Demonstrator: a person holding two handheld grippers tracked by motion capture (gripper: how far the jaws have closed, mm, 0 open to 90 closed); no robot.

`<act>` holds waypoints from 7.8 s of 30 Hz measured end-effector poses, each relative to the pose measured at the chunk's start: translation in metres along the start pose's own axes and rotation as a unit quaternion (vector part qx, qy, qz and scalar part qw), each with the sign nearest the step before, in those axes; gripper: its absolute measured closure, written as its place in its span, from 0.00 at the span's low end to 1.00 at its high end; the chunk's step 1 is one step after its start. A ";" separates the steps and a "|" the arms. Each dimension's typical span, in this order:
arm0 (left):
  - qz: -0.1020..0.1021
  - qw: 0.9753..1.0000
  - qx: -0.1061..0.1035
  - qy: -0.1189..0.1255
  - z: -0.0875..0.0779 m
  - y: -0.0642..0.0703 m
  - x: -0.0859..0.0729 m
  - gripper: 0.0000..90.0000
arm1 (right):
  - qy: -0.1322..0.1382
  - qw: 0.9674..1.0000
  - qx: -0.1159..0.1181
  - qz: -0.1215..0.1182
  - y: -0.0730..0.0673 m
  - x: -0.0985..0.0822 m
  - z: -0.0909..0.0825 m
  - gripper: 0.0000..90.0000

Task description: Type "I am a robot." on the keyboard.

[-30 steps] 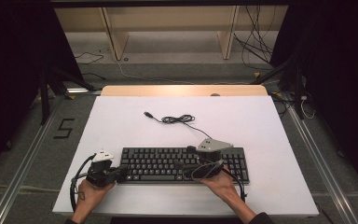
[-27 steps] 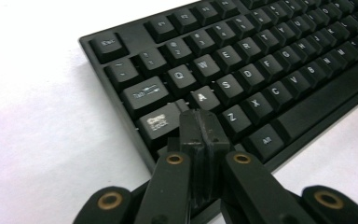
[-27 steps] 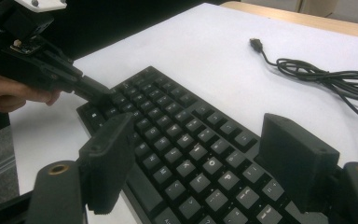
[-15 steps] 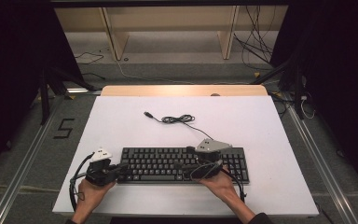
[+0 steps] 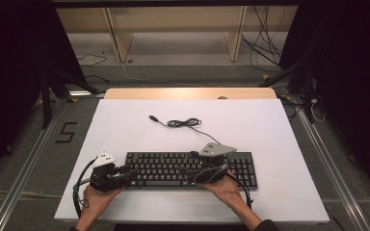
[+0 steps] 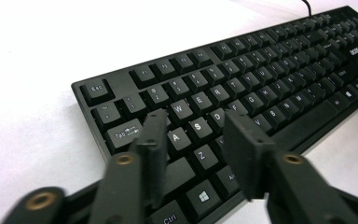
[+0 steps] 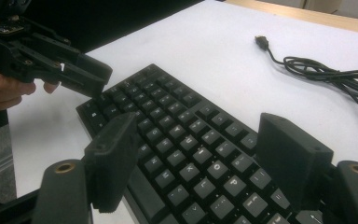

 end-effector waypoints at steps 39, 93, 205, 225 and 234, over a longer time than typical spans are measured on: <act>-0.013 0.998 0.019 0.058 -0.009 -0.001 0.016 0.32 | -0.062 0.996 0.049 -0.040 -0.034 -0.017 0.026 1.00; -0.017 0.998 0.012 0.055 -0.005 -0.001 0.015 0.36 | -0.045 0.999 0.022 -0.015 -0.011 -0.017 0.013 0.60; -0.009 0.996 -0.001 0.088 -0.006 0.003 0.027 0.39 | -0.001 1.000 0.016 -0.001 -0.008 -0.006 -0.012 0.42; -0.013 0.994 0.008 0.112 -0.014 0.003 0.031 0.31 | -0.032 0.999 0.031 -0.012 -0.018 -0.010 0.006 0.72; -0.011 0.993 0.008 0.115 -0.015 0.005 0.032 0.29 | -0.041 0.999 0.030 -0.020 -0.019 -0.010 0.014 0.87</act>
Point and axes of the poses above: each handheld gripper's, and its own axes: z roughly forward along the jaws, x roughly out of its top, y roughly to its right, the point moved 10 cm from there along z, roughly forward along the jaws, and after that the axes turned 15 degrees about z, right-handed, at the moved point
